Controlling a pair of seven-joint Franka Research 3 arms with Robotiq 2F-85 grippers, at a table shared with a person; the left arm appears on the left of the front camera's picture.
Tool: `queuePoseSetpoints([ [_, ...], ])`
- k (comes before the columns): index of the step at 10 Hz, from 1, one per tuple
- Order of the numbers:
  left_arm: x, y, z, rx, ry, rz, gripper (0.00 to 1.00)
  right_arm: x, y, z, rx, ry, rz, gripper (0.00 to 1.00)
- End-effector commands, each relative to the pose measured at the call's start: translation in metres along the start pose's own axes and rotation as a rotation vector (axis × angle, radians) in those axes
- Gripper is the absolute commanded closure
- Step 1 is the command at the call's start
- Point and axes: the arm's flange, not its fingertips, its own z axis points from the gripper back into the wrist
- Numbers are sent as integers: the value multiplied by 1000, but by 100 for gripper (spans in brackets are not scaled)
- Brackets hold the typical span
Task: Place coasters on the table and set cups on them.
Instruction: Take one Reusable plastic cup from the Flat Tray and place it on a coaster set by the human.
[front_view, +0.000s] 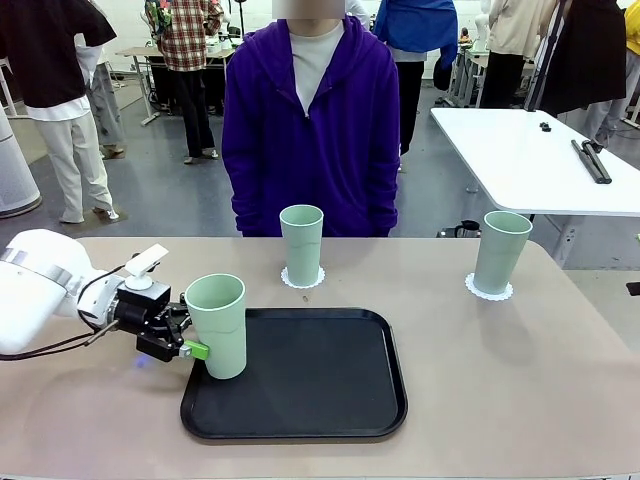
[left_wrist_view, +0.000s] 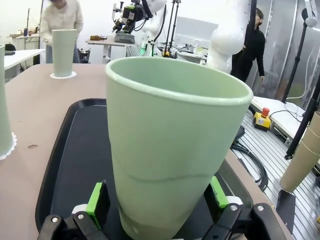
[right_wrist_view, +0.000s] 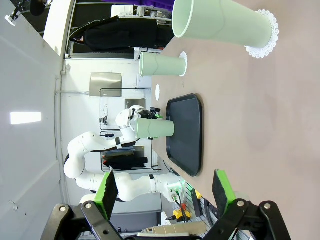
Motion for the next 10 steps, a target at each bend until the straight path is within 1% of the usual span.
queuePoseSetpoints([
  [1,1,5,-15,4,-2,-35,0,-1,0,0,9,-1,7,0],
  [7,4,-1,-35,-63,-14,-84,0,-1,0,0,9,-1,7,0],
  [8,4,-1,-35,-67,-17,-93,59,-1,0,0,9,-1,7,0],
  [9,5,-1,-34,-67,-19,-97,59,-1,0,0,9,-1,7,0],
  [10,6,-3,-31,-65,-22,-101,100,-1,0,0,9,-1,7,0],
])
